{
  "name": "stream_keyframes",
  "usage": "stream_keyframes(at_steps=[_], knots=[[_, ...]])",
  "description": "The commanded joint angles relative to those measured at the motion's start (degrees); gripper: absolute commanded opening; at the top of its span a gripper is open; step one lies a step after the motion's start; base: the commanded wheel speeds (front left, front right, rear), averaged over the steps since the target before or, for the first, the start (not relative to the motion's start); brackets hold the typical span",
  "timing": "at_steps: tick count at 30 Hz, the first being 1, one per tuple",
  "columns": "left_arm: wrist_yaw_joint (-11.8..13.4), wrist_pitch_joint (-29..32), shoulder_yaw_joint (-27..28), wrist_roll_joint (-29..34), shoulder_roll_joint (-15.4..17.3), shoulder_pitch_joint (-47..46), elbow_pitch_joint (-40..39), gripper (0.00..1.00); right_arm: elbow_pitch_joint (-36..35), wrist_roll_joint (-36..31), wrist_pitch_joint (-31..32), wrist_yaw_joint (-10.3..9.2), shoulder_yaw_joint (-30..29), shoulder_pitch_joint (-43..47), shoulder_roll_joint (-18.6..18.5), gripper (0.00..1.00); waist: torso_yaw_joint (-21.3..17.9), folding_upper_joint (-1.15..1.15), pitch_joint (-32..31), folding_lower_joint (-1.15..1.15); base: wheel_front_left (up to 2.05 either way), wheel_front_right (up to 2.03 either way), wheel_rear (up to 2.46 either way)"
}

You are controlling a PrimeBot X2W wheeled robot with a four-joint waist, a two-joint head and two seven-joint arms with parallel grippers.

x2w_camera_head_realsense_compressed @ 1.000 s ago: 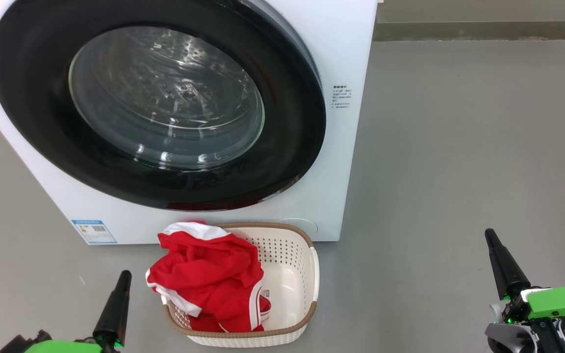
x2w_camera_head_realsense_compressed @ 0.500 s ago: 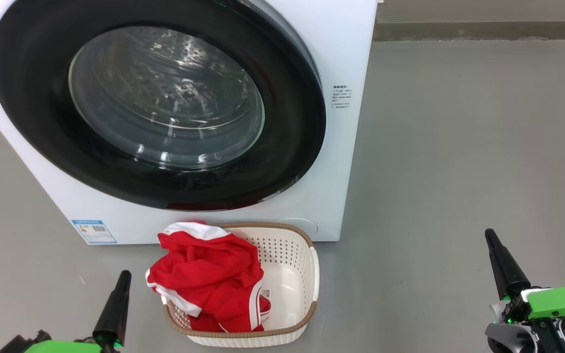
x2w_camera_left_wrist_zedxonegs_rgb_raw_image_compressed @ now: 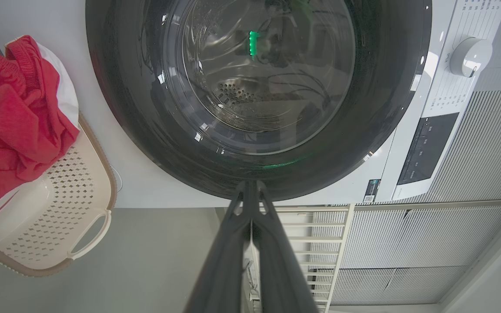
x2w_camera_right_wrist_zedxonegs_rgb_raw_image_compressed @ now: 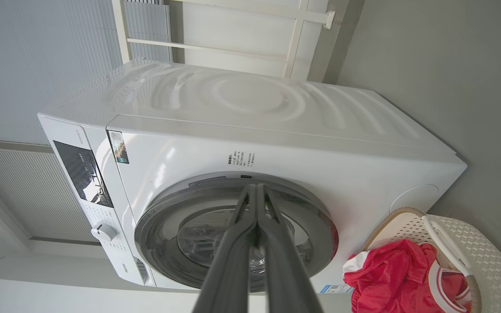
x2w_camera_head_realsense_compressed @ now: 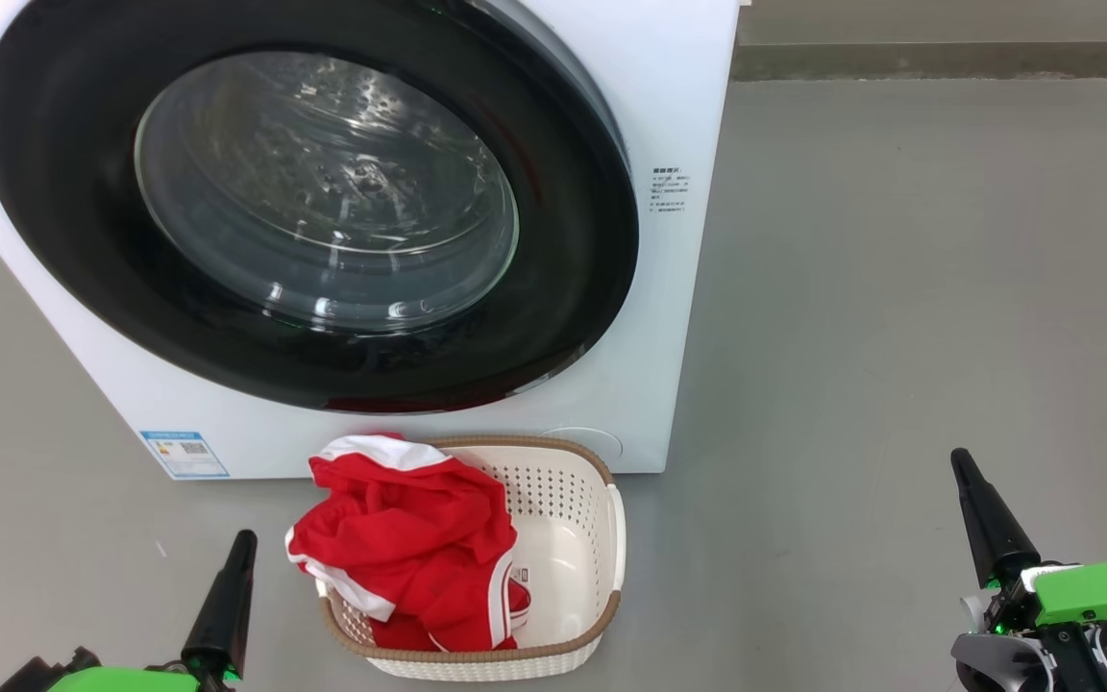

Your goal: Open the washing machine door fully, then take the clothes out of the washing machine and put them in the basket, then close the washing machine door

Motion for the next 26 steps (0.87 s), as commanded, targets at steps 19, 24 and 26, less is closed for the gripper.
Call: stream_keyframes(at_steps=[19,24,26], knots=[[-0.41,0.37,2.13,-0.31,0.48,-2.25,-1.56,0.0,-1.38,-0.25,0.48,0.05,0.8,-2.67,-0.35,0.0,0.0,0.0,0.0,0.0,0.0,0.0,0.0],[-0.41,0.38,2.15,-0.3,0.47,-2.25,-1.56,0.0,-1.38,-0.28,0.52,0.05,0.76,-2.68,-0.32,0.0,0.0,0.0,0.0,0.0,0.0,0.0,0.0],[-0.41,0.38,2.15,-0.29,0.47,-2.25,-1.56,0.0,-1.38,-0.29,0.53,0.05,0.74,-2.68,-0.31,0.0,0.0,0.0,0.0,0.0,0.0,0.0,0.0]])
